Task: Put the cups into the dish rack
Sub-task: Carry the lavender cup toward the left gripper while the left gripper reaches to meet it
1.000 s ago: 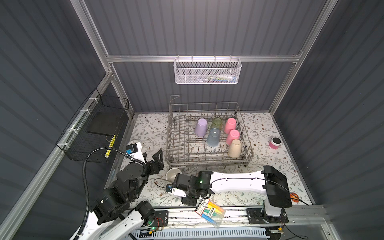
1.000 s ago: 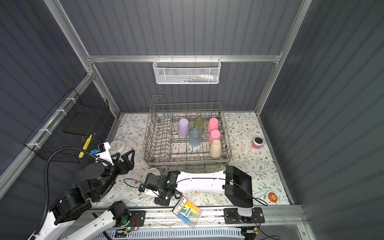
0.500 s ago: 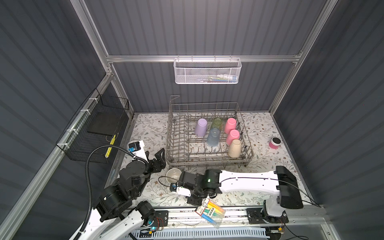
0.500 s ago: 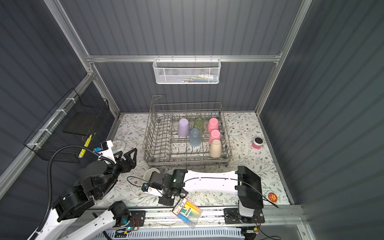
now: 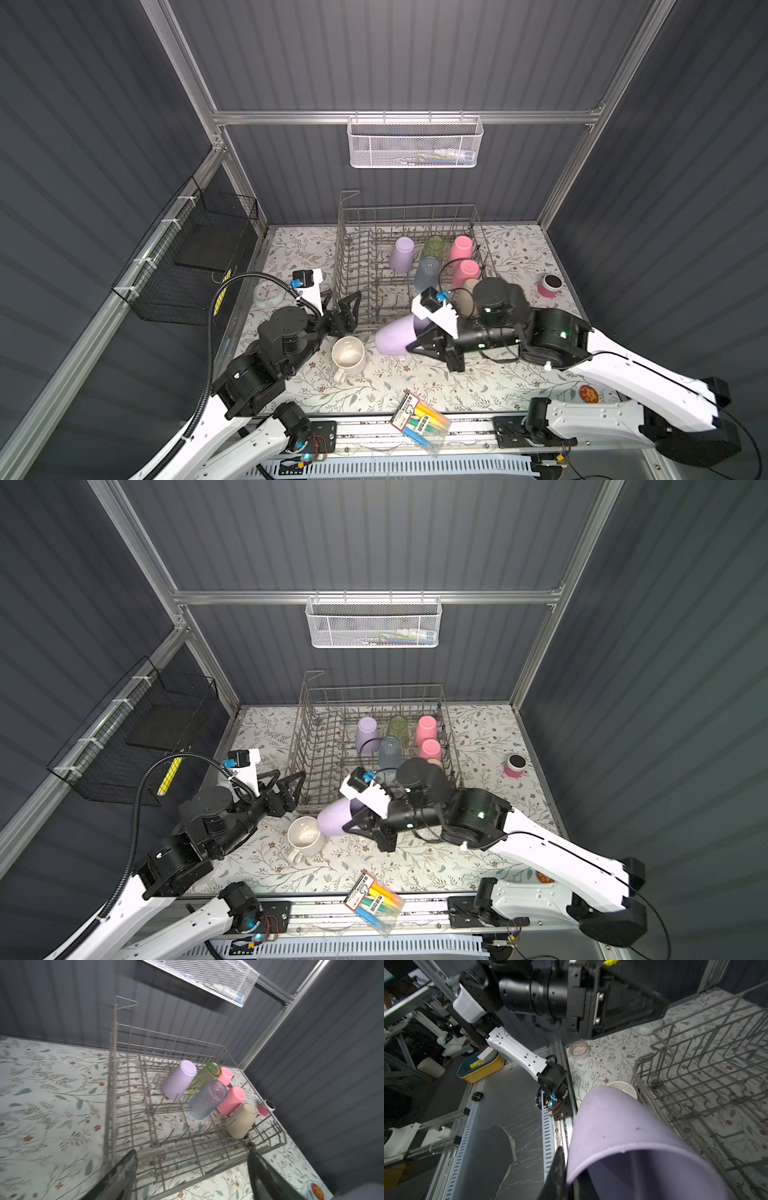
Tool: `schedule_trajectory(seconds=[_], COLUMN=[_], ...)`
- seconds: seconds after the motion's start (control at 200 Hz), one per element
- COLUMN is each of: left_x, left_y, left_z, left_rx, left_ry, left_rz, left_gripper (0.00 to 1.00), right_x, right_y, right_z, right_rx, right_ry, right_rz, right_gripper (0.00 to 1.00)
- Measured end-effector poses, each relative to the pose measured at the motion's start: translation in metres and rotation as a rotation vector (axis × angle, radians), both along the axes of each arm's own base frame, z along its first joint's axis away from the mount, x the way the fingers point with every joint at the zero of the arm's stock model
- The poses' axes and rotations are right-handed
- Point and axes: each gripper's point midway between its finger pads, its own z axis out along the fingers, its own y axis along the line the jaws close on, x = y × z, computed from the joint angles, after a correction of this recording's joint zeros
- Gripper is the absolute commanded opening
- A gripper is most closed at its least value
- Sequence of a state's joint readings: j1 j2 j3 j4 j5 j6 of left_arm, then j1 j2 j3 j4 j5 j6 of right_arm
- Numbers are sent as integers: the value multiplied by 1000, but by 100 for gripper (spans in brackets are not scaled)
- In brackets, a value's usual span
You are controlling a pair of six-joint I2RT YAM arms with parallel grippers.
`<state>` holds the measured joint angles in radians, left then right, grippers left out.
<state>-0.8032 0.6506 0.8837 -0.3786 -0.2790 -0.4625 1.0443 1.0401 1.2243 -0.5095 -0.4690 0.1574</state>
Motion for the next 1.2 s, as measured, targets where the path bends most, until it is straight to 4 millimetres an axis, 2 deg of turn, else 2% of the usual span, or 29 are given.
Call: schedule_trajectory(seconds=[0.125,0.345,0.525,0.79,1.036,1.201], left_x=[-3,-12,-24,-43,-50,-57], left_y=[-32,-81,-111,-121,-127,-129], left_z=[6,17,18,29,27,32], left_rx=[-58,-129,-159,-195,-197,-211], left_ry=[-28,-65,-63,-92,-84,-98], left_rz=[-142,-378,-555,-682,-742,-792], left_gripper=[83,85,86,87,87,80], right_x=[14,39,51,53,49,44], right_y=[-14,-25,-33,-39,-44,-42], right_z=[9,-4,-3,6,24,30], right_rx=[116,212,279,364,450,474], right_ry=[75,223,286,335,357,382], right_rz=[-41,-102,-124,-94,-19,41], right_gripper=[5,5,5,5,6,7])
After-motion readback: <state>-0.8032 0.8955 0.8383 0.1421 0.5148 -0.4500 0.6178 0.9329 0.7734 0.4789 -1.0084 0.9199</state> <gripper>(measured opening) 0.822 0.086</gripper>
